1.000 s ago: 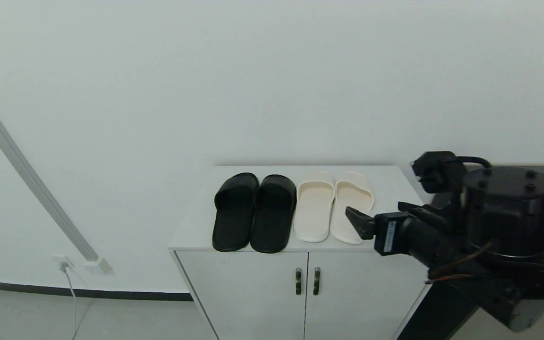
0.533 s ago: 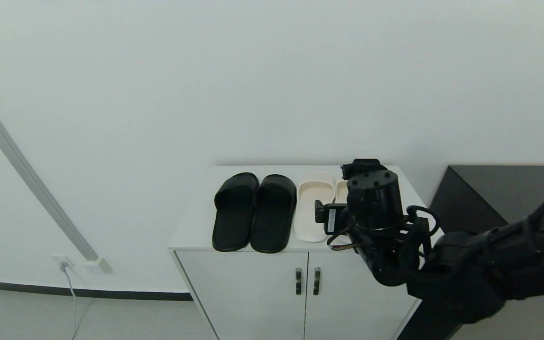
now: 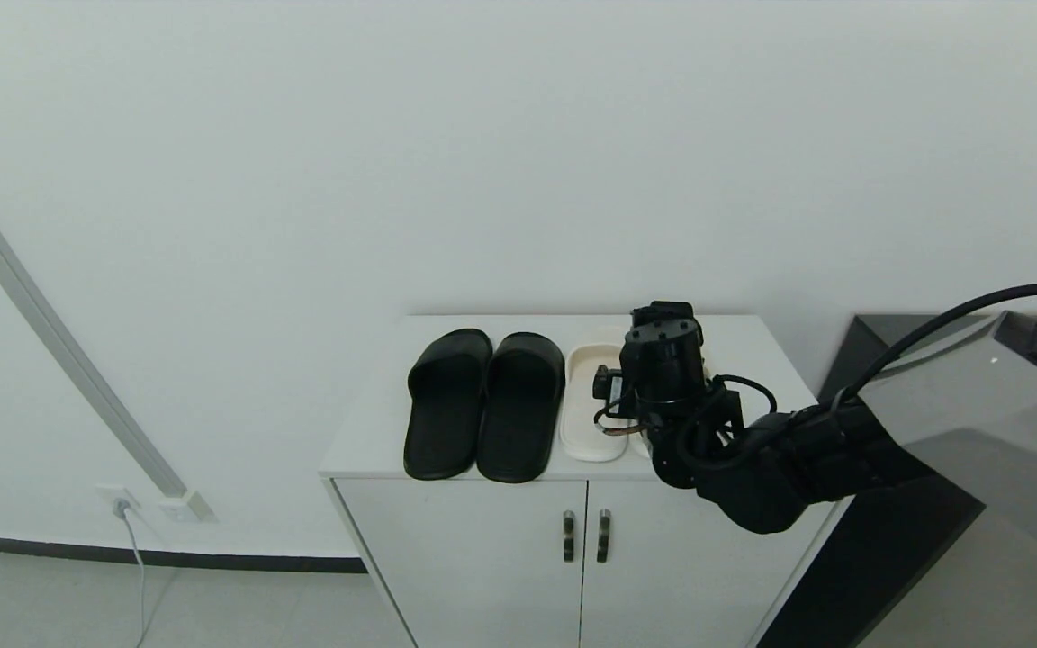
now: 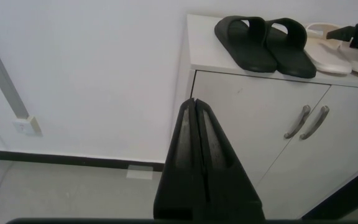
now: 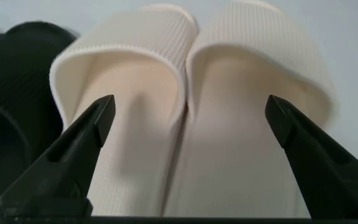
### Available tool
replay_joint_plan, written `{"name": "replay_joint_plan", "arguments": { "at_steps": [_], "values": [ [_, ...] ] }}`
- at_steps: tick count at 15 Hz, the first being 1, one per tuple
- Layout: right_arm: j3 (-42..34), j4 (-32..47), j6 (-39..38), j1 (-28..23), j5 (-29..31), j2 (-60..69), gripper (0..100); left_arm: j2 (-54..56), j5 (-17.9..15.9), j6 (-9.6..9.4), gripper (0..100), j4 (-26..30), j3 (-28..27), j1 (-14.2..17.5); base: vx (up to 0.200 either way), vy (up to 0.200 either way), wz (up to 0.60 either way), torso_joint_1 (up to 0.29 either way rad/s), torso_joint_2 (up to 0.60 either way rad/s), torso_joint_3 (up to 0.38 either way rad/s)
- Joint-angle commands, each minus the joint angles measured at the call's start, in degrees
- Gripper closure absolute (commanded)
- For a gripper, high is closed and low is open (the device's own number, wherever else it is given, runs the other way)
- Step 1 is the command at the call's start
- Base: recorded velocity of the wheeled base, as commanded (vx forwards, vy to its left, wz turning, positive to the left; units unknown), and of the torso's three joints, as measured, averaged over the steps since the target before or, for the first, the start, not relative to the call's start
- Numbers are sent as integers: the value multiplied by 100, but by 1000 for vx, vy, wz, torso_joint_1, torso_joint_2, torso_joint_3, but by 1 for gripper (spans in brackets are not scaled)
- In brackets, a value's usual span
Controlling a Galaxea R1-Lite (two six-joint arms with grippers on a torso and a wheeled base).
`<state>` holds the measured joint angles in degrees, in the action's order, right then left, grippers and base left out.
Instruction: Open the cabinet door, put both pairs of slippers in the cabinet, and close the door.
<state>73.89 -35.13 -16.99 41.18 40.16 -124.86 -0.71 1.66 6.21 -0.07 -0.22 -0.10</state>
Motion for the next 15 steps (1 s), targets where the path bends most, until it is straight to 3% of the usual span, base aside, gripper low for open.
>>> {"name": "replay_joint_plan", "arguments": {
  "at_steps": [1, 6, 12, 13, 15],
  "values": [
    [346, 77, 12, -57, 1, -267, 0, -17, 1, 4, 100, -1, 4, 1, 0, 0, 0, 0, 0, 0],
    [1277, 472, 47, -207, 10, -724, 0, -17, 1, 12, 100, -1, 4, 1, 0, 0, 0, 0, 0, 0],
    [1638, 464, 276, -286, 150, -1014, 0, -17, 1, 12, 100, -1, 4, 1, 0, 0, 0, 0, 0, 0],
    [1655, 455, 293, -286, 150, -1014, 100, -17, 1, 12, 100, -1, 4, 1, 0, 0, 0, 0, 0, 0],
    [1664, 464, 311, -286, 150, -1014, 100, -17, 1, 12, 100, -1, 4, 1, 0, 0, 0, 0, 0, 0]
  ]
}}
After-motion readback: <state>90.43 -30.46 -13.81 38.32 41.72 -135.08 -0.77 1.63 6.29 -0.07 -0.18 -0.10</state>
